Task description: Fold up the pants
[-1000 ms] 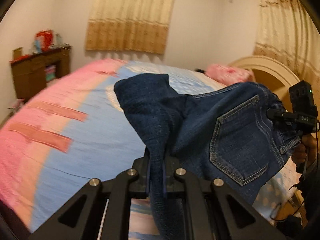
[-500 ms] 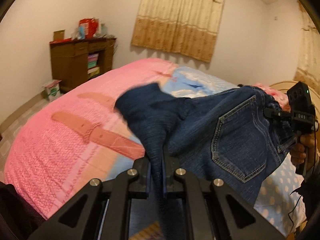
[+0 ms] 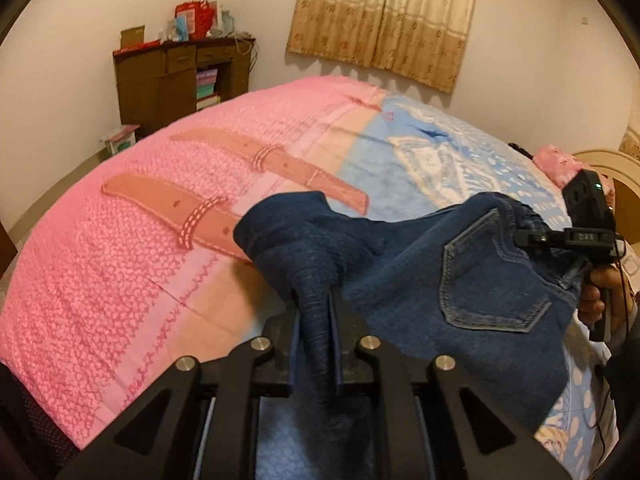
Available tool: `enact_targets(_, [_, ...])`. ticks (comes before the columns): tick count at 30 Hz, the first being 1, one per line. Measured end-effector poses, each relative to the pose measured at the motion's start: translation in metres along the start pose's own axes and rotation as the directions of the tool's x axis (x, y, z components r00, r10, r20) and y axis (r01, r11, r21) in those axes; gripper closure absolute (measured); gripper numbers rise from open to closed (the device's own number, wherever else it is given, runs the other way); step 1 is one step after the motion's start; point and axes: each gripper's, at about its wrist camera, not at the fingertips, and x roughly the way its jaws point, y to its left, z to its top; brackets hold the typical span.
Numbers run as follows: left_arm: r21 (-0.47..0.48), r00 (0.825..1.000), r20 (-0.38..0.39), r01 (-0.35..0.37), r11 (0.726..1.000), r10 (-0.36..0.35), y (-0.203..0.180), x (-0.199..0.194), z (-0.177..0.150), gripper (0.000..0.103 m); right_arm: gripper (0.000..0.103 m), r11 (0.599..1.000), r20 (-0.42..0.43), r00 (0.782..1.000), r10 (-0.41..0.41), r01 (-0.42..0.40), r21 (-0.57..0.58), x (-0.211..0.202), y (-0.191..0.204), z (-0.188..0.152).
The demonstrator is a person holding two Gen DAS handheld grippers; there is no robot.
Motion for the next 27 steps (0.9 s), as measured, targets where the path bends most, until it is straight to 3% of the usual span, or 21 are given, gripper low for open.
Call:
enact_targets(7, [0.018,0.998,0.005,-0.055,0.998,0.055,-0.002,0.009,-0.011,0.083,0.077,0.999,-0.033,0.999,0.029,-0.028,0.018,0.009,-0.011,0.009])
enact_targets(9, [0.034,0.996,0.018,-0.087,0.996,0.086,-0.006,0.009,-0.015,0.080,0.072,0.998,-0.038,0.998,0.044,-0.043,0.047,0.014,-0.020,0.008])
enact_targets(12, [0.084,0.986,0.048,-0.163,0.983,0.160,-0.017,0.011,-0.024,0.072,0.053,0.996,-0.042,0.999,0.023,-0.019,0.086,0.018,-0.032,0.003])
enact_targets(14, [0.095,0.982,0.056,-0.183,0.978,0.178,-0.020,0.011,-0.025,0.072,0.050,0.995,-0.024,0.999,0.024,-0.022,0.101,0.016,-0.035,-0.001])
enact_targets(18, [0.080,0.982,0.048,-0.184,0.980,0.180,-0.023,0.001,-0.024,0.070,0.041,0.993,-0.004,0.998,-0.067,0.067,0.100,0.004,-0.026,-0.005])
enact_targets(22, [0.090,0.984,0.066,-0.173,0.981,0.167,-0.033,-0.019,-0.028,0.058,0.036,0.979,0.051,0.980,-0.193,0.188,0.079,-0.025,-0.010,-0.017])
enact_targets(27, [0.114,0.983,0.125,-0.149,0.982,0.134,-0.055,-0.055,-0.036,0.046,0.035,0.939,0.148,0.927,-0.344,0.341,0.045,-0.065,0.028,-0.049])
